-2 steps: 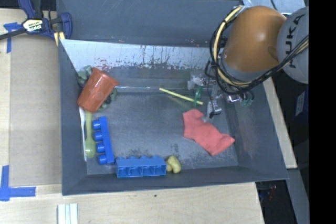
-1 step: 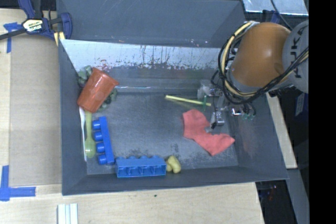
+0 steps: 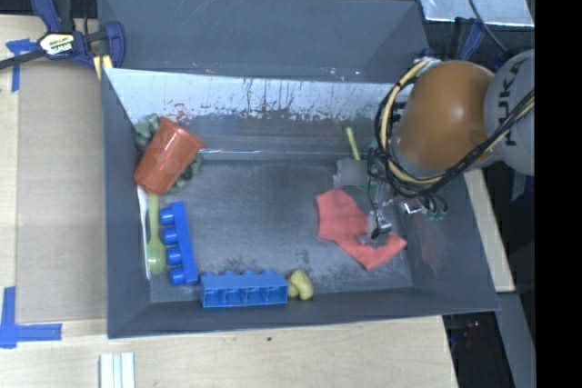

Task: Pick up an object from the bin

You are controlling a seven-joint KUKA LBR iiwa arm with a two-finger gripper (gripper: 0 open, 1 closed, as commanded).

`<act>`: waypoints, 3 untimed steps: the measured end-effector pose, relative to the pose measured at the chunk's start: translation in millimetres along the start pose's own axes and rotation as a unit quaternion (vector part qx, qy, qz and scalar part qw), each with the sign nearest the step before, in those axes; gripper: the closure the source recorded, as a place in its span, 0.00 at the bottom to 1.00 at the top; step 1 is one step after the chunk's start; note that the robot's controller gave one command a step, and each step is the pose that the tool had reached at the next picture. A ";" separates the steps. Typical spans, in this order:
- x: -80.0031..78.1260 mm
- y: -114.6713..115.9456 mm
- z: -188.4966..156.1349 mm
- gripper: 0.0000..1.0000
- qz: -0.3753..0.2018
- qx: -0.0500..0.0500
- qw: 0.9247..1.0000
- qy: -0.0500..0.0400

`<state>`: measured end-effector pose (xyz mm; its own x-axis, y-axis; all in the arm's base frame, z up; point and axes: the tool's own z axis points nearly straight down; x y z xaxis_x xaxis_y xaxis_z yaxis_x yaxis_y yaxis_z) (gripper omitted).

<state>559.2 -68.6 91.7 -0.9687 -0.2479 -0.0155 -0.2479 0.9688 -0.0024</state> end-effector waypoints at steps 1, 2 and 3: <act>-3.0 -0.4 12.5 0.00 0.025 0.000 1.000 0.000; 0.1 -2.5 20.1 1.00 0.124 0.000 0.992 0.001; 0.1 -2.5 20.1 1.00 0.124 0.000 0.992 0.001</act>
Offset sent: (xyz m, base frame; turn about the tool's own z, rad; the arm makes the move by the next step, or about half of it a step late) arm -0.0006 -0.0018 -0.0217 0.2471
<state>560.1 -70.9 71.6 -0.9999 -0.0014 -0.0137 -0.0014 1.0000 0.0012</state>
